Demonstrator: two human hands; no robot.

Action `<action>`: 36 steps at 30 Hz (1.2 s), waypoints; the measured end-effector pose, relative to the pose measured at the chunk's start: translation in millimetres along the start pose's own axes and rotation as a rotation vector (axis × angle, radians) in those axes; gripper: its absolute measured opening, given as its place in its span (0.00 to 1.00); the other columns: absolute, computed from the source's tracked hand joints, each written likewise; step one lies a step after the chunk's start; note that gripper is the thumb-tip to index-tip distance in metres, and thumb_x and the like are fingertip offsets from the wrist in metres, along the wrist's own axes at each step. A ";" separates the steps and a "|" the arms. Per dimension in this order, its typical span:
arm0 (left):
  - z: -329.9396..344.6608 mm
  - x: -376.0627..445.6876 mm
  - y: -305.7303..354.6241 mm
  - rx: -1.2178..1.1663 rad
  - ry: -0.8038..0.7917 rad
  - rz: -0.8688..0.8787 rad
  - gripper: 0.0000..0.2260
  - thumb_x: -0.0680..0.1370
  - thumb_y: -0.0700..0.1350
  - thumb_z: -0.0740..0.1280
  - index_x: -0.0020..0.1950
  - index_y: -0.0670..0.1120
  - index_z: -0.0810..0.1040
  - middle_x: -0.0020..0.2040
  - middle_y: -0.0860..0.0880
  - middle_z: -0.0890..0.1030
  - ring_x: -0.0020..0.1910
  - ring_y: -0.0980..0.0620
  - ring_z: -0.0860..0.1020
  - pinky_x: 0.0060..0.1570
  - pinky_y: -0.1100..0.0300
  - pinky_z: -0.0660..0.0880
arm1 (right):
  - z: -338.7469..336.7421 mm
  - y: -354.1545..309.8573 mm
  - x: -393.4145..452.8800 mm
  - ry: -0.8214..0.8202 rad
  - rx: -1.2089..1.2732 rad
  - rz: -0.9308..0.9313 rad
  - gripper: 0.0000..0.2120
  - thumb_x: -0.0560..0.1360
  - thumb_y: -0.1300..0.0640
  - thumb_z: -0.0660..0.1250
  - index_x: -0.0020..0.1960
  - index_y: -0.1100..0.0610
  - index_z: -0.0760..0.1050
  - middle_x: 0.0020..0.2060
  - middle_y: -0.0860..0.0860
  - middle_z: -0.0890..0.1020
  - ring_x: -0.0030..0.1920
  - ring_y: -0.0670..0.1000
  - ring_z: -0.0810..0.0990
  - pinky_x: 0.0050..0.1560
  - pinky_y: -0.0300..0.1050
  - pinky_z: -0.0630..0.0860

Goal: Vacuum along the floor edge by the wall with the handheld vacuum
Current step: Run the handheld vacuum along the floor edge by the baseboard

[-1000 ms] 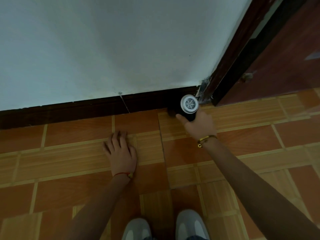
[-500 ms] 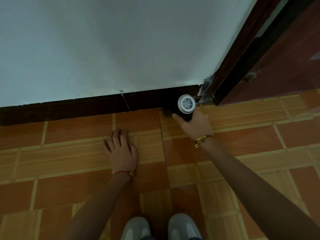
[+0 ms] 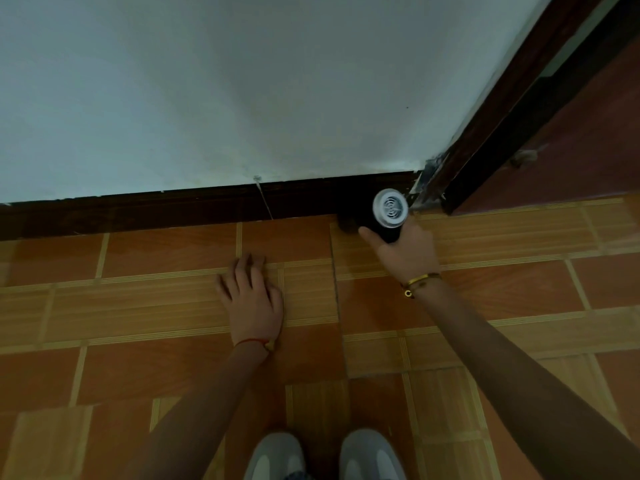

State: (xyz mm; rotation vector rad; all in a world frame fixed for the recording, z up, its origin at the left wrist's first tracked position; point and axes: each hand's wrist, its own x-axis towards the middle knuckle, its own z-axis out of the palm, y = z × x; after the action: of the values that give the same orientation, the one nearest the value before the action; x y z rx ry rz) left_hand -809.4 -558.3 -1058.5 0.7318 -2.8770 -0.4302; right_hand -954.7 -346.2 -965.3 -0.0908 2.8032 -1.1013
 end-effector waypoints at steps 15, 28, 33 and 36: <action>1.6 0.3 -2.2 0.011 -0.010 0.007 0.23 0.77 0.49 0.55 0.72 0.46 0.67 0.72 0.43 0.67 0.73 0.41 0.62 0.74 0.35 0.53 | 11.5 -8.3 5.6 -0.085 0.063 -0.021 0.28 0.69 0.38 0.71 0.62 0.52 0.74 0.54 0.50 0.82 0.57 0.53 0.79 0.51 0.41 0.71; -0.5 0.1 -0.4 0.007 -0.016 -0.005 0.22 0.77 0.49 0.54 0.71 0.47 0.67 0.72 0.43 0.68 0.72 0.41 0.63 0.73 0.35 0.54 | 4.9 -2.6 7.8 -0.082 0.044 -0.022 0.27 0.68 0.38 0.71 0.61 0.53 0.75 0.52 0.50 0.83 0.56 0.53 0.80 0.51 0.40 0.71; 0.0 0.4 -1.6 0.001 -0.016 -0.001 0.22 0.77 0.49 0.54 0.71 0.47 0.67 0.72 0.44 0.67 0.73 0.41 0.63 0.73 0.35 0.53 | 20.3 -22.4 6.8 -0.175 0.028 -0.095 0.30 0.70 0.38 0.70 0.67 0.51 0.71 0.57 0.50 0.81 0.58 0.52 0.78 0.55 0.45 0.75; 1.5 0.4 -2.3 0.005 -0.015 0.000 0.22 0.77 0.49 0.55 0.71 0.47 0.67 0.72 0.44 0.67 0.73 0.41 0.63 0.74 0.35 0.53 | 12.2 -14.1 8.9 -0.137 0.012 -0.079 0.29 0.69 0.38 0.70 0.64 0.52 0.72 0.55 0.51 0.82 0.57 0.53 0.79 0.52 0.45 0.76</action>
State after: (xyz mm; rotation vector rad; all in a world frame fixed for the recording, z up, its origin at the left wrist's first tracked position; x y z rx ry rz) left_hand -809.1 -560.1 -1060.6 0.7324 -2.8935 -0.4303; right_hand -961.6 -365.6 -965.4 -0.2669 2.6923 -1.0846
